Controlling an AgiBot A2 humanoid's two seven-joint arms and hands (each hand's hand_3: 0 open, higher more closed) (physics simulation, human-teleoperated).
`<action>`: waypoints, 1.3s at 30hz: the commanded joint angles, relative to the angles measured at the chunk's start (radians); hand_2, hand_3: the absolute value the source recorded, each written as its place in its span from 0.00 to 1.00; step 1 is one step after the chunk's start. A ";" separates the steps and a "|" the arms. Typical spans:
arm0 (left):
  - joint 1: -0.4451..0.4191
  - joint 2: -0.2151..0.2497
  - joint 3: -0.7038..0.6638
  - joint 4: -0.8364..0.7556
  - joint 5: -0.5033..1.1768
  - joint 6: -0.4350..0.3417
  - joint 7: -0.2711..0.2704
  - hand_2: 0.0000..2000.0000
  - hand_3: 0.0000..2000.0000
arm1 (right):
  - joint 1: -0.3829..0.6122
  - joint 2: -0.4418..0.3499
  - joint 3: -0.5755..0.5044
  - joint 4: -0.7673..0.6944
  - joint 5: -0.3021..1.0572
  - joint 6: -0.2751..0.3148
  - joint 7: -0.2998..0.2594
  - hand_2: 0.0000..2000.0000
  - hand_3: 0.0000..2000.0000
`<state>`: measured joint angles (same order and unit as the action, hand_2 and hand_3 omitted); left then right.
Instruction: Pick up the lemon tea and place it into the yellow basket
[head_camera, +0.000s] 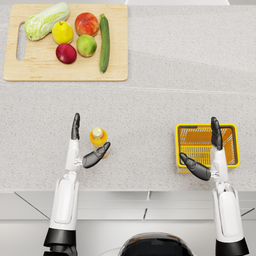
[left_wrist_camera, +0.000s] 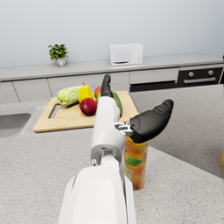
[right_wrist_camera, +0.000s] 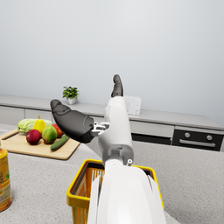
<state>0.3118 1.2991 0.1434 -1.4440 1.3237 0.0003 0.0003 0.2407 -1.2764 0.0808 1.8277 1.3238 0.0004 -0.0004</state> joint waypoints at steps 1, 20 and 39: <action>0.043 0.016 0.024 0.165 0.003 0.000 0.000 0.00 0.00 | 0.005 -0.004 0.020 0.023 0.003 0.000 0.000 0.00 0.00; 0.256 0.132 0.091 0.679 0.011 -0.012 -0.002 1.00 0.49 | 0.037 -0.055 0.031 0.003 0.011 0.000 0.000 0.00 0.00; 0.253 0.206 0.177 -0.133 0.011 -0.089 -0.001 1.00 1.00 | 0.106 -0.146 0.261 -0.126 0.011 0.000 0.000 0.00 0.00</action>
<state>0.5269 1.4847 0.3007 -1.5137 1.3346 -0.0891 -0.0009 0.3164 -1.4059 0.3249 1.7394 1.3346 0.0000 0.0000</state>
